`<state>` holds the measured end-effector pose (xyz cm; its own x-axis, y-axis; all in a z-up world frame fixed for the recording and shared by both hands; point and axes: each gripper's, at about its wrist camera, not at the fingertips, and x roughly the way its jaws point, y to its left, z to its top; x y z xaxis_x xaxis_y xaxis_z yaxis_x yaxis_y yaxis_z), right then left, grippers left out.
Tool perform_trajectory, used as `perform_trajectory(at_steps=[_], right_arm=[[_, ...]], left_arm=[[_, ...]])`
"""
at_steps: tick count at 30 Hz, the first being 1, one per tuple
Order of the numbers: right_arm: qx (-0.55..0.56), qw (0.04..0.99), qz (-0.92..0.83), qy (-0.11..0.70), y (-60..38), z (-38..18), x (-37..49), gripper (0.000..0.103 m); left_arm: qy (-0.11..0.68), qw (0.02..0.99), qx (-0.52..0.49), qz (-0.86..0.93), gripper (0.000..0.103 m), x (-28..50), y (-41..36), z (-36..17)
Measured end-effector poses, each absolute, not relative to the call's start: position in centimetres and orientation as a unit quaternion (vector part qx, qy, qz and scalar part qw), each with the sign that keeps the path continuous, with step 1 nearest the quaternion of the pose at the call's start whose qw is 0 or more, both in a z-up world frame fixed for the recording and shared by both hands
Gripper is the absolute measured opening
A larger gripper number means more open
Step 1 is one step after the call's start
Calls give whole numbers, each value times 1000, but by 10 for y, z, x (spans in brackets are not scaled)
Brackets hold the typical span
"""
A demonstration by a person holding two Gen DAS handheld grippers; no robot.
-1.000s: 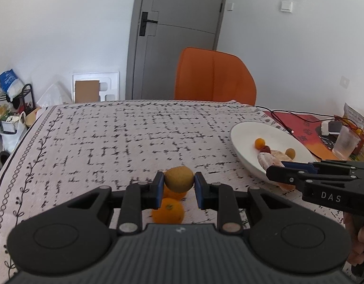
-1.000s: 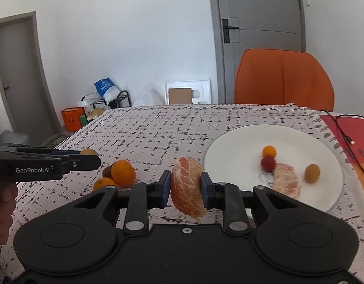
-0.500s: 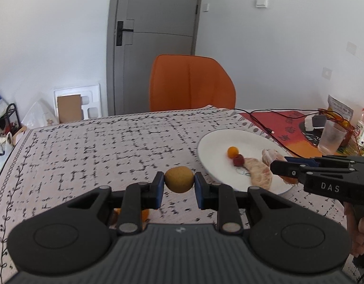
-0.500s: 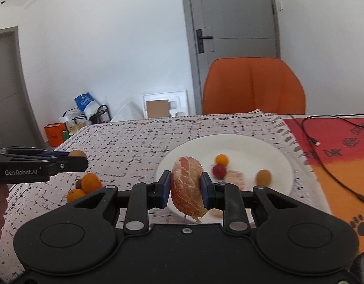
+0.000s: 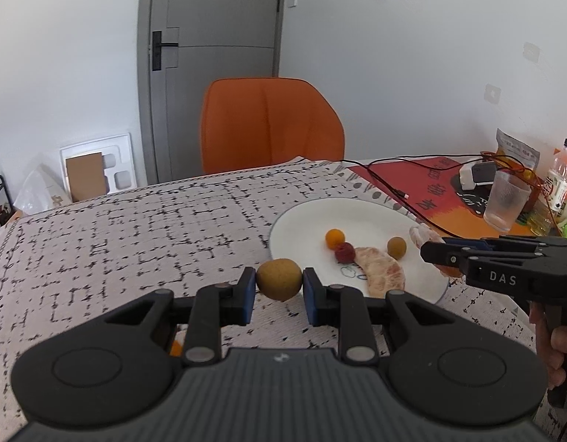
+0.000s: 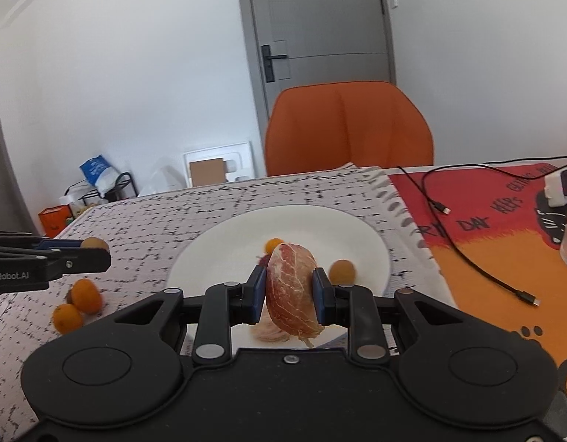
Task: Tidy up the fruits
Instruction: 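Carry the grapefruit segment with the right gripper onto the plate while the left gripper carries the kumquat there, then open both grippers and move them back to the remaining oranges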
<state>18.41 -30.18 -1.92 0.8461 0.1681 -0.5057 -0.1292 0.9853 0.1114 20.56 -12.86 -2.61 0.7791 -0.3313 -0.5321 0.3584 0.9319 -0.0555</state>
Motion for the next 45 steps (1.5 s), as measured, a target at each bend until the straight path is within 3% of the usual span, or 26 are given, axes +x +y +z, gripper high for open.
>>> perform_trajectory(at_steps=[7,21,23,27,34,43,45], right_arm=[[37,962,68,263,-307,-23,184,40],[53,959,74,268,-312,-25,175,53],[52,959,74,267,-311,-24,174,54],[56,959,79,267,-308,-23,172,56],[54,959,84,264,-300,-20,167,71],[53,959,99,259,-284,-13,160,103],[53,959,102,257,-279,-12,158,103]], left_arm=[[280,939,35,-196,26,216,-147,-29],[270,937,35,-218,30,222,-164,-25],[269,939,41,-212,33,221,-163,-24],[268,942,47,-196,53,215,-156,-24],[261,949,49,-169,82,200,-137,-18],[255,958,32,-128,90,186,-104,-15],[255,959,32,-118,92,182,-98,-15]])
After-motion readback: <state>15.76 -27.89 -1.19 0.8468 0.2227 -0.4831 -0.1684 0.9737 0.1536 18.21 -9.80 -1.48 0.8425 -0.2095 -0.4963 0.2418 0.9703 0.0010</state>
